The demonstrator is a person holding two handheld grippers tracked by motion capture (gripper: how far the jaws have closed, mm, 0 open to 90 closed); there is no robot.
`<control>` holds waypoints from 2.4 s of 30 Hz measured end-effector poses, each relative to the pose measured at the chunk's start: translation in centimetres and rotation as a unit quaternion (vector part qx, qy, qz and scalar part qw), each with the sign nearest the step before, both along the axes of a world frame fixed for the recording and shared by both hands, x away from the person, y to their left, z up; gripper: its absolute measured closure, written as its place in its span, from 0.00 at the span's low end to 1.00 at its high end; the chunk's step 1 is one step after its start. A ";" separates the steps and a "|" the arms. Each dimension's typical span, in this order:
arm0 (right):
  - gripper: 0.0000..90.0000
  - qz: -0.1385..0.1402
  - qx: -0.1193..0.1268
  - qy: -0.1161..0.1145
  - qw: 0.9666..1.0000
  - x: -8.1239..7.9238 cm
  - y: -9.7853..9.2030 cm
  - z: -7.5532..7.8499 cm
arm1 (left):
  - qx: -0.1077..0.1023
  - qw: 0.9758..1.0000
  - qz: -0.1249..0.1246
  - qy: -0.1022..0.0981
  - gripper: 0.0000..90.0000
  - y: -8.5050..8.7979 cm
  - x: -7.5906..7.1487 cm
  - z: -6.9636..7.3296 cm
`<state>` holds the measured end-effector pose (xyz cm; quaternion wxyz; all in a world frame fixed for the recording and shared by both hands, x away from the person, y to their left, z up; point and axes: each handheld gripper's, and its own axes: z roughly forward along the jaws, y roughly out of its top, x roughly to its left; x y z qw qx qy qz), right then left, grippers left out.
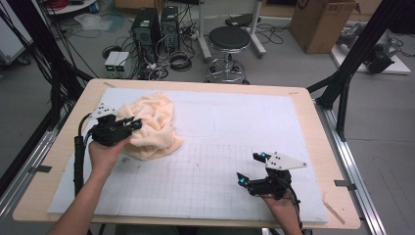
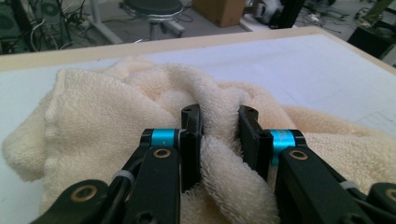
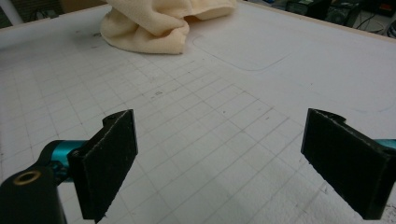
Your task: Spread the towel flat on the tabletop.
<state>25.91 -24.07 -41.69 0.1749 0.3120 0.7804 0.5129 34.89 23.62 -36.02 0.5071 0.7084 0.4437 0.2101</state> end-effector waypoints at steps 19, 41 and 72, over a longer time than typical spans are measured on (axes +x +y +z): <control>0.11 -0.003 0.006 -0.005 1.000 -0.1 -0.4 0.1 | -0.006 0.990 -0.134 -0.040 0.80 -8.7 -2.4 4.5; 0.11 -0.035 0.031 -0.031 0.998 -0.6 -2.4 0.8 | -0.026 0.981 -0.193 -0.009 0.80 -17.0 -1.6 3.2; 0.34 0.095 0.000 -0.040 0.995 -2.8 4.0 1.9 | -0.012 0.988 -0.150 -0.022 0.45 -8.5 -1.5 0.8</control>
